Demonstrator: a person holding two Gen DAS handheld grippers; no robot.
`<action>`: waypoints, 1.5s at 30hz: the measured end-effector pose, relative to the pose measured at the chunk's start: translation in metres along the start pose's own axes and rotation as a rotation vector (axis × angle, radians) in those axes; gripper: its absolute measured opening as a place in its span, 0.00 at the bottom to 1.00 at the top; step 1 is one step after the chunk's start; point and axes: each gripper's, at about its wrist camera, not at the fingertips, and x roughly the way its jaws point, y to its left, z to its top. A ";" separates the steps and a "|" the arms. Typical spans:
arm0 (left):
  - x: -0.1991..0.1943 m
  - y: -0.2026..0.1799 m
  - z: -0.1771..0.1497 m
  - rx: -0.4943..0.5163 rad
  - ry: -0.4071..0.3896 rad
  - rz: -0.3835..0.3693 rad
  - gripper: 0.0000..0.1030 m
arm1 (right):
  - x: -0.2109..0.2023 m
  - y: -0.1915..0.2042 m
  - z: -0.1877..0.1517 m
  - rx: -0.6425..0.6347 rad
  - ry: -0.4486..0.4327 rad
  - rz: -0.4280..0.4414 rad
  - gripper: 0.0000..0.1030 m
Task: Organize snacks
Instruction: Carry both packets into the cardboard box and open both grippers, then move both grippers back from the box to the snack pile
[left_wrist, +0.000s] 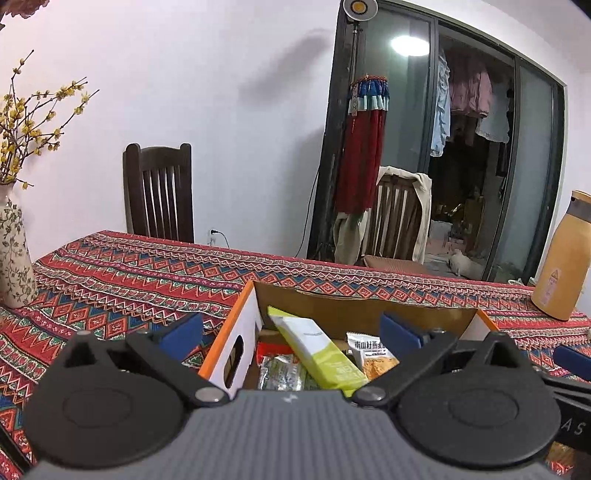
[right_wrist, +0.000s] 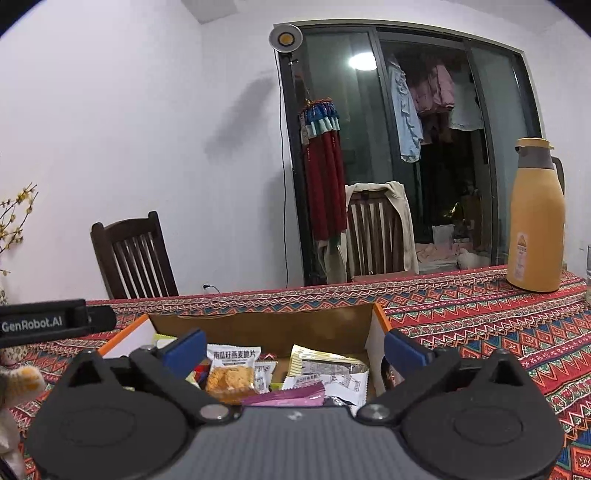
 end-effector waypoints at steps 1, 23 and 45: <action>0.000 0.000 0.000 0.001 0.001 0.000 1.00 | 0.000 -0.001 0.000 0.003 0.000 0.000 1.00; -0.046 -0.005 0.018 0.004 -0.033 -0.034 1.00 | -0.018 0.000 0.021 -0.005 -0.004 -0.037 1.00; -0.097 0.044 -0.046 0.057 0.113 -0.039 1.00 | -0.094 -0.009 -0.038 -0.064 0.137 -0.050 1.00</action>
